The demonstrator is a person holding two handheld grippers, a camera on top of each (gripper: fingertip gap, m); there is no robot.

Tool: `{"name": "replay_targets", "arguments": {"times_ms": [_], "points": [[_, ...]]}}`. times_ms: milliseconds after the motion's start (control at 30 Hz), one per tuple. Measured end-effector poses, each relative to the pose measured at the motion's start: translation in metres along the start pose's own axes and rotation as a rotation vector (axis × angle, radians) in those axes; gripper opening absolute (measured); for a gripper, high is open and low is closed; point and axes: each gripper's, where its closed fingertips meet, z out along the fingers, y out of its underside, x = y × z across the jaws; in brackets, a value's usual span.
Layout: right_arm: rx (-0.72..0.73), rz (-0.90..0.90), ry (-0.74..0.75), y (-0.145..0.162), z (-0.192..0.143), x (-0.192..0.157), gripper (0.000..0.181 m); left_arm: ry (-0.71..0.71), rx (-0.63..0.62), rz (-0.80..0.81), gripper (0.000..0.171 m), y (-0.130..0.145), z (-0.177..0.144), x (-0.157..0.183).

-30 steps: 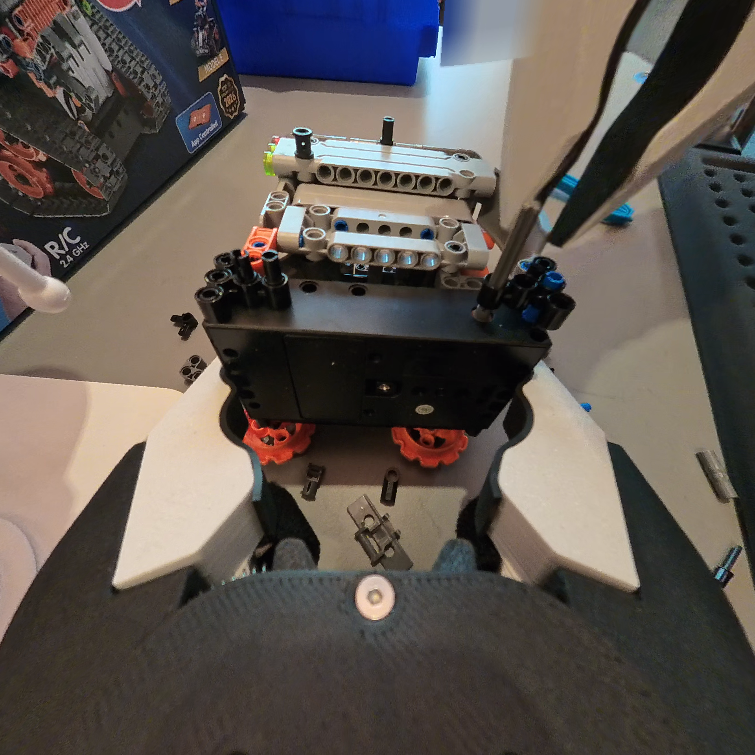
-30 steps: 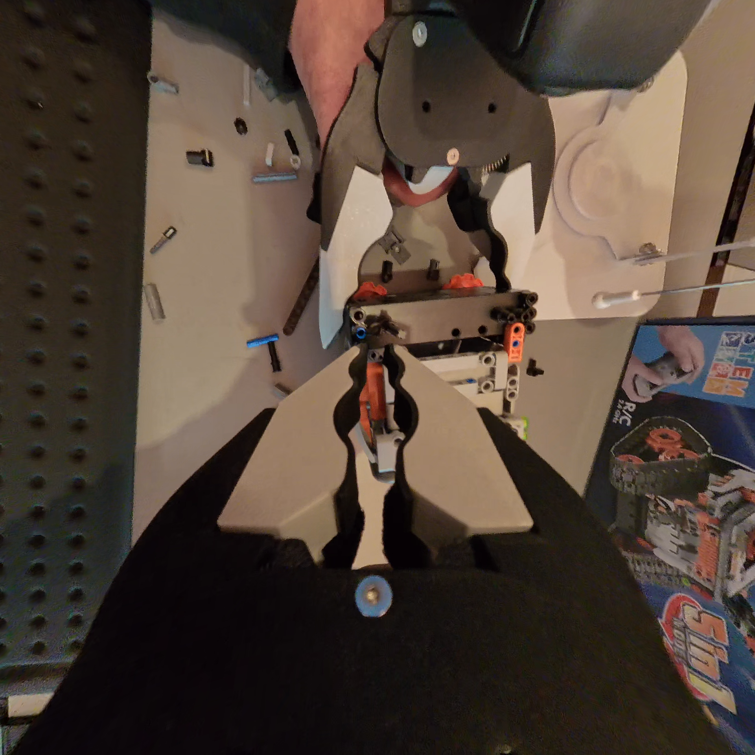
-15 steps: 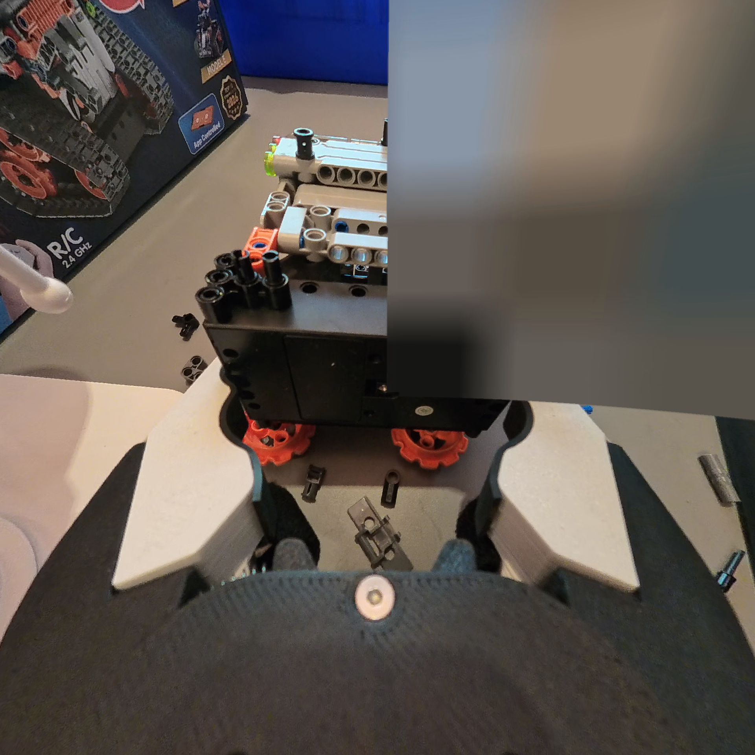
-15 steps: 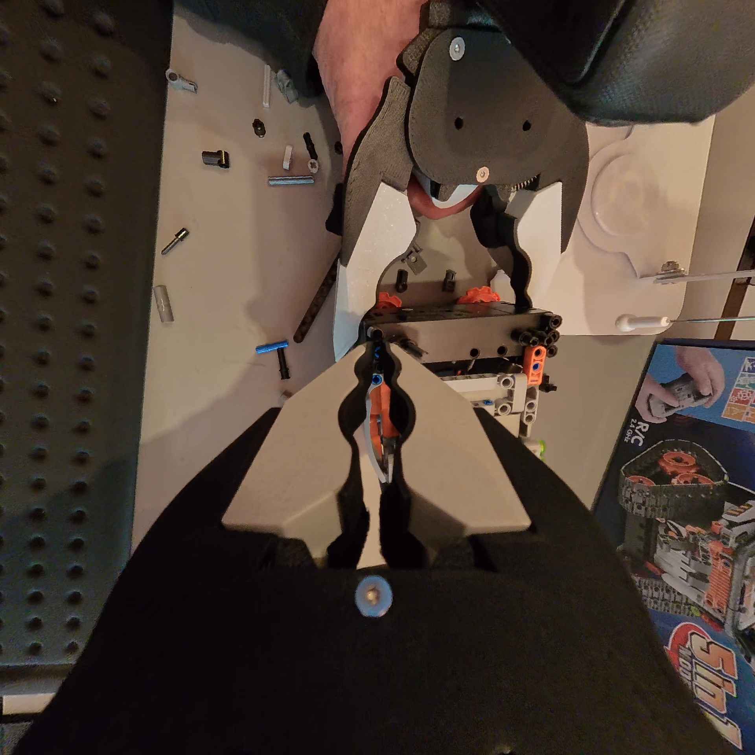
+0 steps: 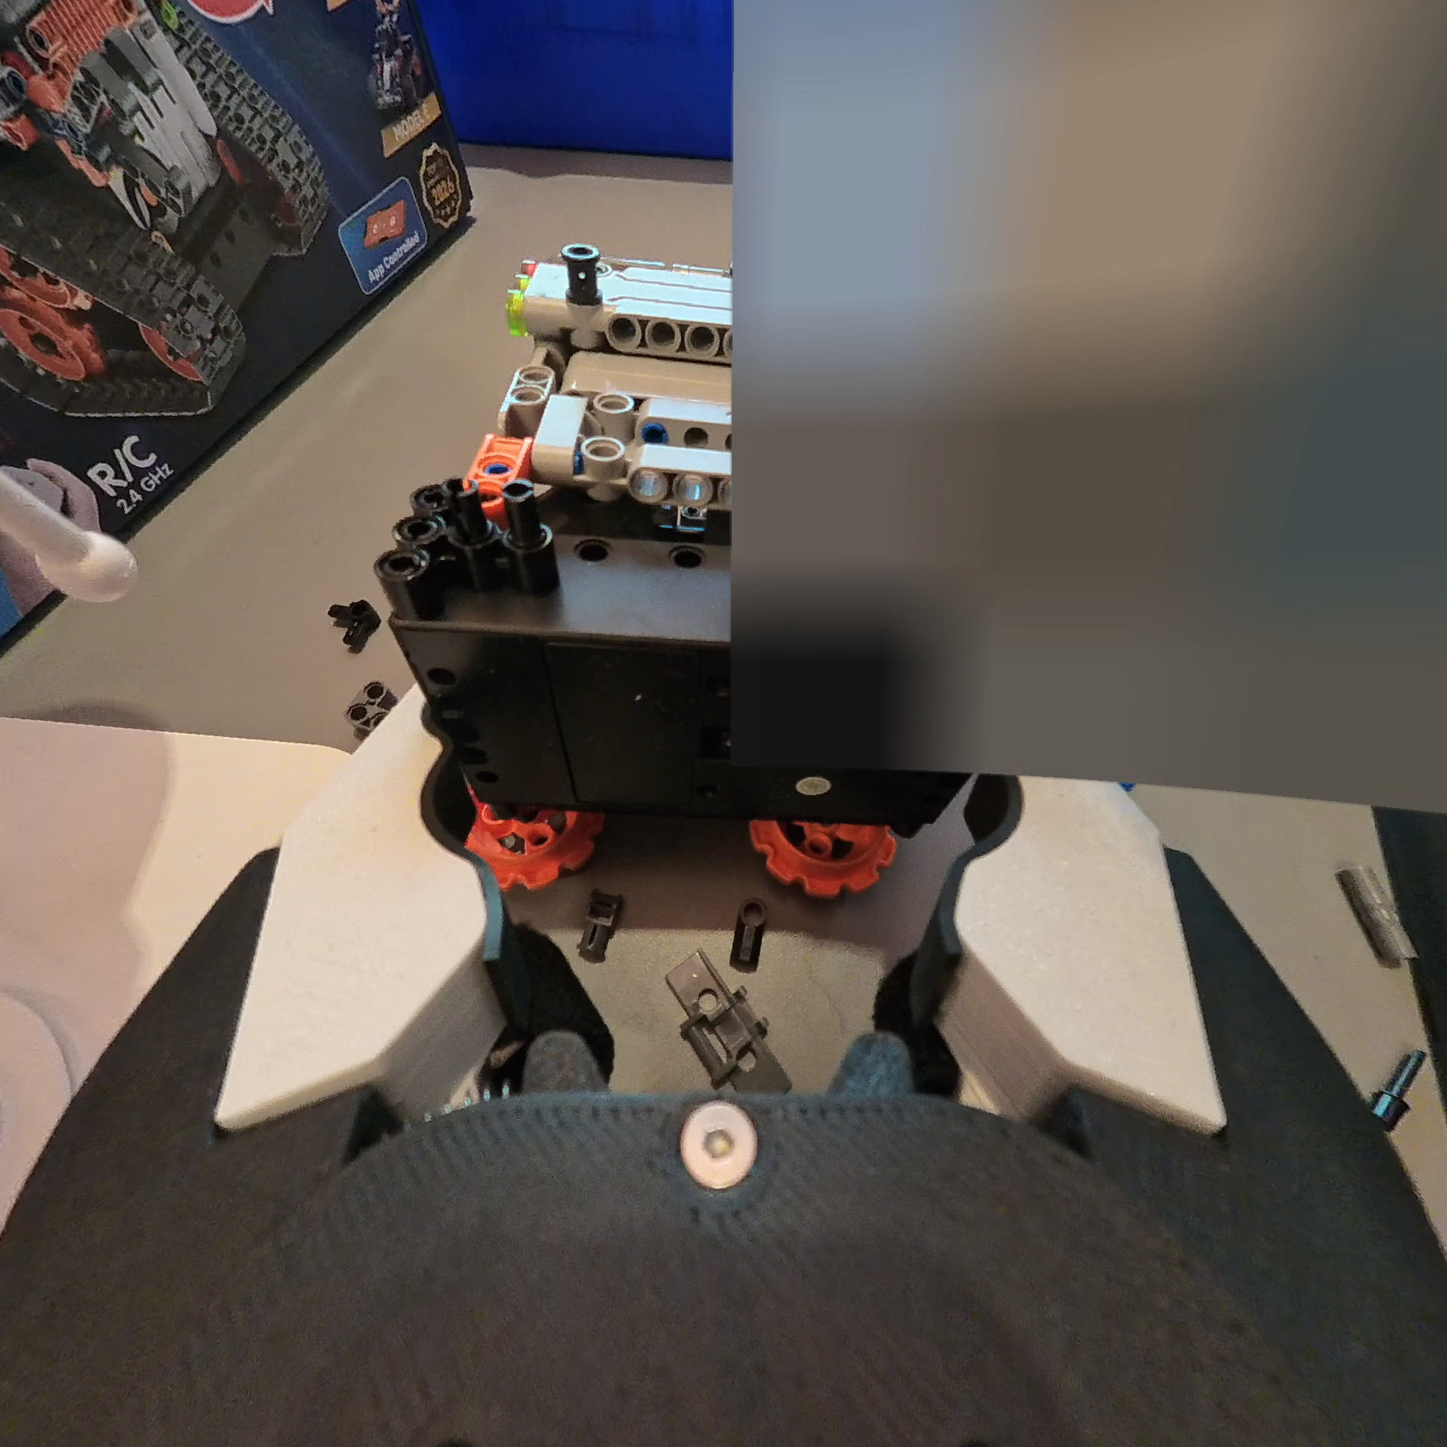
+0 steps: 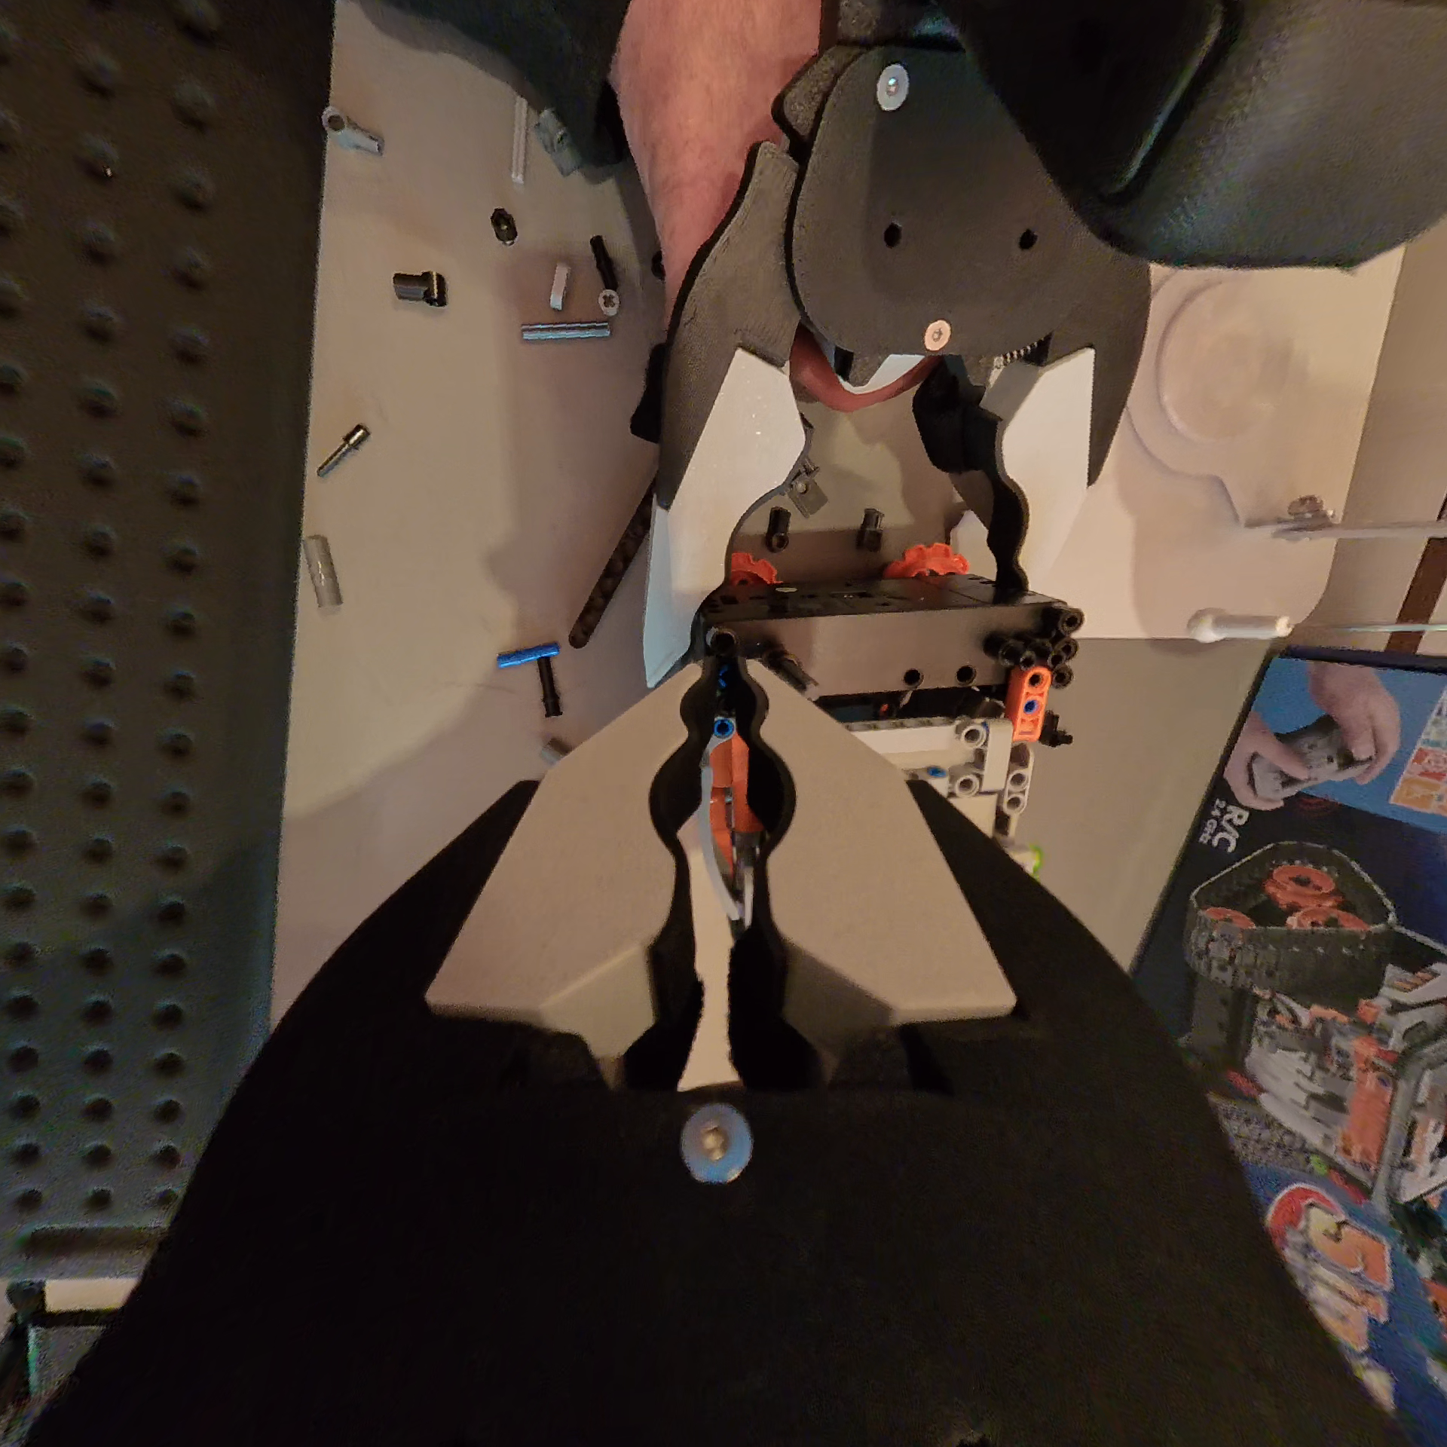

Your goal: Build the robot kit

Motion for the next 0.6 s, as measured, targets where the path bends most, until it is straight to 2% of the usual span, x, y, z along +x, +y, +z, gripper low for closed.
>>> {"name": "replay_targets", "arguments": {"times_ms": [33, 100, 233, 367, 600], "points": [[0.005, 0.018, 0.009, 0.0004, -0.0011, -0.0006, 0.002, -0.003, -0.004, 0.002, 0.129, 0.0001, 0.0002, 0.0], [0.02, 0.037, 0.03, 0.0041, -0.0045, -0.0009, 0.007, -0.004, -0.003, 0.001, 0.129, 0.0001, 0.0002, 0.0], [0.054, 0.024, 0.066, 0.0038, -0.003, 0.0028, 0.006, -0.006, -0.005, 0.0, 0.129, 0.0, 0.0005, -0.0003], [0.072, 0.03, 0.04, 0.0035, -0.0019, 0.0009, 0.0, -0.006, -0.005, -0.001, 0.129, 0.0001, 0.0003, -0.0006], [0.068, 0.049, -0.002, 0.0048, -0.0012, 0.0, 0.001, -0.007, -0.005, 0.002, 0.129, -0.0001, 0.0009, -0.0003]]}}
